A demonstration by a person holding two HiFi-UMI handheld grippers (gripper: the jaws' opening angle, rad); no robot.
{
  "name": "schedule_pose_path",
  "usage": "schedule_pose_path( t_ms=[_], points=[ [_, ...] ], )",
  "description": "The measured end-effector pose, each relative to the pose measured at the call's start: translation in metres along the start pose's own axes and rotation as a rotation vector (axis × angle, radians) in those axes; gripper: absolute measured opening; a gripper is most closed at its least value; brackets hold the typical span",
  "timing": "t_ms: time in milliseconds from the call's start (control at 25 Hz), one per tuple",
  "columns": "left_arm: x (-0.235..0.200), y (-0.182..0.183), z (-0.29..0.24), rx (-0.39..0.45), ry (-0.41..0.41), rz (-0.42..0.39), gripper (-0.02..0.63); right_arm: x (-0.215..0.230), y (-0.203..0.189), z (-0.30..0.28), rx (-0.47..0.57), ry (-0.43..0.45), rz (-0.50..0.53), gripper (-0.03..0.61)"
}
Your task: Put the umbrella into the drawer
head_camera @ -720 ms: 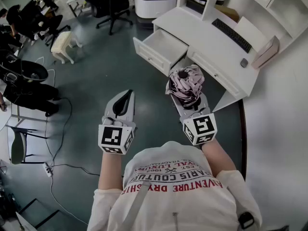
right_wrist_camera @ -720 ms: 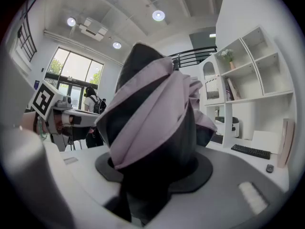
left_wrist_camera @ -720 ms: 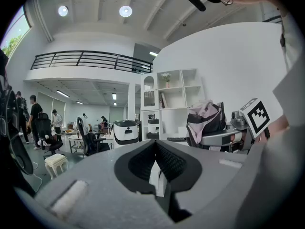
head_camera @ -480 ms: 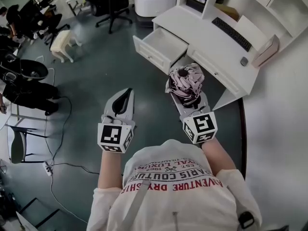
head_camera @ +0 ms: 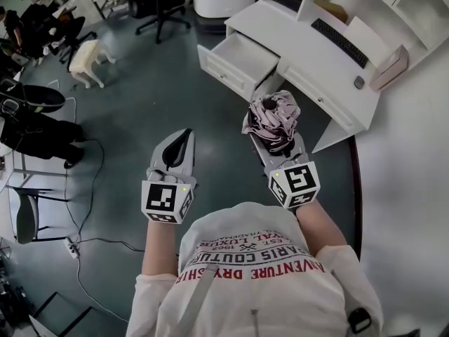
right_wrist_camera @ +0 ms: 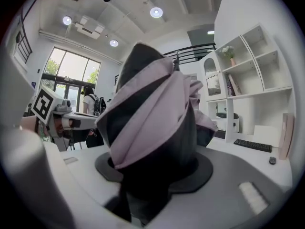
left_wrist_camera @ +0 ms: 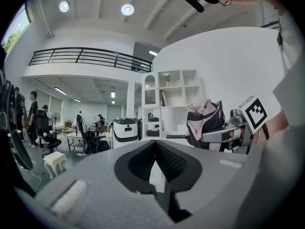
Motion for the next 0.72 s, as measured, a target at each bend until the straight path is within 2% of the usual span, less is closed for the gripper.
schedule_pose_path(
  t_ms=[360,520,720],
  points=[
    [-0.051,-0.02,-0.006,-0.039,0.022,0.025,0.006,-0.02,-0.013,-0.051,-0.017,0.057,0.024,0.213],
    [-0.078,-0.016,-0.043,-0.043,0.041,0.019,0.006,-0.003,-0.009,-0.1,-0.01,0.084,0.016,0.213],
    [-0.118,0.0,-0.117,-0.053,0.055,0.013,0.006,0.045,0.004,-0.179,-0.021,0.093,-0.016,0.213]
  ],
)
Point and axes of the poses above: the fingertips, and each gripper's own axes: z backward along the fingers, x to its right, y out of its top, the point moved 9 cm from there along z, backward along the fingers, and after that the axes turned 12 degrees about -y, right-handed, at the moved point
